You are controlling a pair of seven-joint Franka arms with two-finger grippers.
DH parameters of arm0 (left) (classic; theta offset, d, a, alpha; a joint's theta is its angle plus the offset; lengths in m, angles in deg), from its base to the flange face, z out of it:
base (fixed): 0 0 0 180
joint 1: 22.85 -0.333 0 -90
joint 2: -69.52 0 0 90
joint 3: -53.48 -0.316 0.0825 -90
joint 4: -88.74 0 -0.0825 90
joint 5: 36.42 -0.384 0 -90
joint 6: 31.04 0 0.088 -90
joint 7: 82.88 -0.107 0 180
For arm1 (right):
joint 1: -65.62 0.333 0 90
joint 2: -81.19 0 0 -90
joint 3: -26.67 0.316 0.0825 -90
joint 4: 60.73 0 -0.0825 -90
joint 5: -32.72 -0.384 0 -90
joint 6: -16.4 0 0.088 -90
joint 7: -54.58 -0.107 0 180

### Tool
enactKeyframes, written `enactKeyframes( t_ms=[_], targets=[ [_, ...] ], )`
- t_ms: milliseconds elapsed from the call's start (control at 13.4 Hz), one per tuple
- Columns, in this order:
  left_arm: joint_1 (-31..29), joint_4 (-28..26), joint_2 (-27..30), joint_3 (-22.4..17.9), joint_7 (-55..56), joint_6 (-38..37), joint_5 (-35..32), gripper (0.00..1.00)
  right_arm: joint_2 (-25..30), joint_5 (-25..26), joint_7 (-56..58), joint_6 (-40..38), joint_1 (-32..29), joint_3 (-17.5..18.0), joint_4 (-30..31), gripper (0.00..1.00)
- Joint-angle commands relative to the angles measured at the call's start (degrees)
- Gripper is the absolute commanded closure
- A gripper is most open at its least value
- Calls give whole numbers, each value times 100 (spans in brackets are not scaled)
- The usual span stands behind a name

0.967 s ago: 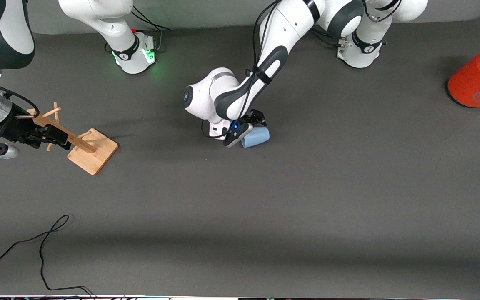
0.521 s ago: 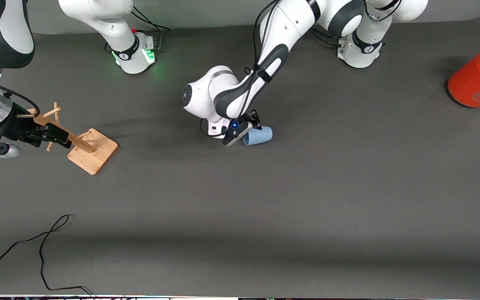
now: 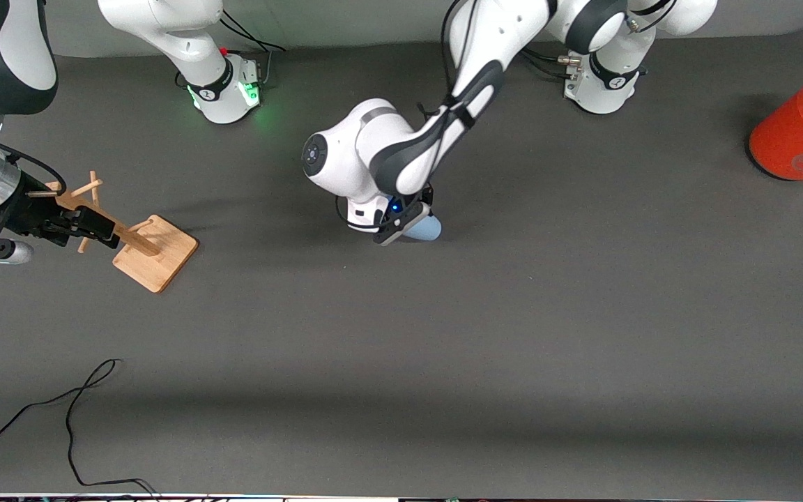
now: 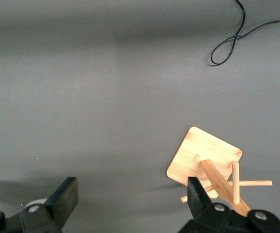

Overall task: Rotate and upright cup with both arms
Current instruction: 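Rotate the cup upright with the left gripper and set it down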

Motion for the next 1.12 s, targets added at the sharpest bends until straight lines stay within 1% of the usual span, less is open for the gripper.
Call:
enactKeyframes(
  t_ms=[0, 74, 223, 298, 372, 447, 521, 670, 744, 1042],
  targets=[
    [-455, -970, 1278, 7, -594, 726, 406, 100, 101, -2, 55, 24, -42, 47, 55, 0],
    [-595, -1880, 1962, 7, -883, 1366, 546, 100, 92, 6, 63, 24, -42, 47, 63, 0],
    [-824, -4024, 3403, 7, -1507, 2920, 749, 100, 84, 6, 63, 15, -42, 46, 63, 0],
    [-895, -4748, 3793, 7, -1788, 3493, 776, 100, 57, 6, 55, 24, -42, 47, 63, 0],
    [-930, -5190, 3927, -1, -2156, 3873, 811, 100, 49, -2, 54, 50, -42, 47, 55, 0],
    [-983, -5412, 3876, -10, -2508, 4156, 968, 100, 40, -2, 54, 94, -42, 38, 55, 0],
    [-1027, -5544, 3745, -10, -2799, 4411, 1300, 100, 40, -2, 54, 103, -42, 38, 55, 0],
    [-1028, -5572, 3386, -10, -3458, 4545, 1837, 100, 31, -2, 54, 112, -42, 38, 55, 0],
    [-1028, -5564, 3149, -10, -3591, 4719, 2005, 100, 40, -2, 72, 112, -50, 20, 55, 0],
    [-1010, -5362, 2620, 7, -3610, 5124, 2112, 100, 92, -2, 63, 103, -50, 11, 81, 0]
  ],
)
